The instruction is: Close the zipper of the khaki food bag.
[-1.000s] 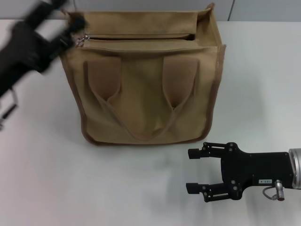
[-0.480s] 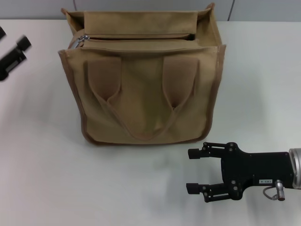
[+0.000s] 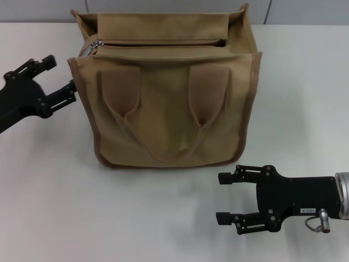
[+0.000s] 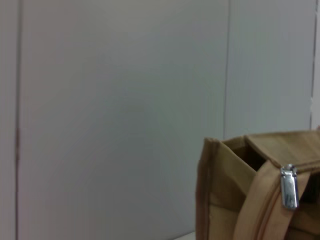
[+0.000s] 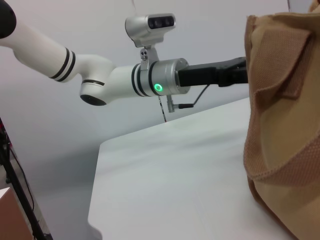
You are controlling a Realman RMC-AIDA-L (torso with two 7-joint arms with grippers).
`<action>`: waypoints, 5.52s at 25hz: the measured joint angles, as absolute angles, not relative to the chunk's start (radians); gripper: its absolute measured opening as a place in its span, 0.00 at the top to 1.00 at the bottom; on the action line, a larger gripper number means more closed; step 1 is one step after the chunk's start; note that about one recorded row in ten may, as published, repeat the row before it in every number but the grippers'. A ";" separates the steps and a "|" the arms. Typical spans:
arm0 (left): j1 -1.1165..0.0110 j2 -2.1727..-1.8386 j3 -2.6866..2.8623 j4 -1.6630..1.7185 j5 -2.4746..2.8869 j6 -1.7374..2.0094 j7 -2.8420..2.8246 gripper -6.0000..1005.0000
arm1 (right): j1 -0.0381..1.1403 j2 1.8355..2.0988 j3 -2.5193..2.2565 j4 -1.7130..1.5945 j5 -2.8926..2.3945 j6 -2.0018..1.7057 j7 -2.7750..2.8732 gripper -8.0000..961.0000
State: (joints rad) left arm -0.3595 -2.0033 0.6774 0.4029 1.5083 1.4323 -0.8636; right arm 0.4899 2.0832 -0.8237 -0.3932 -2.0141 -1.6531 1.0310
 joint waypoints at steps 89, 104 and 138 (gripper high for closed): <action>-0.406 -2.077 0.502 0.152 1.299 1.582 -0.290 0.96 | 0.732 2.073 -0.821 -0.396 -1.546 -1.882 1.696 0.15; -0.438 -2.077 0.497 0.145 1.296 1.676 -0.299 0.96 | 0.974 2.077 -0.983 -0.411 -1.555 -1.458 2.049 0.15; -0.469 -2.078 0.464 0.103 1.295 1.780 -0.313 0.94 | 1.045 2.081 -1.110 -0.431 -1.591 -1.319 2.269 0.59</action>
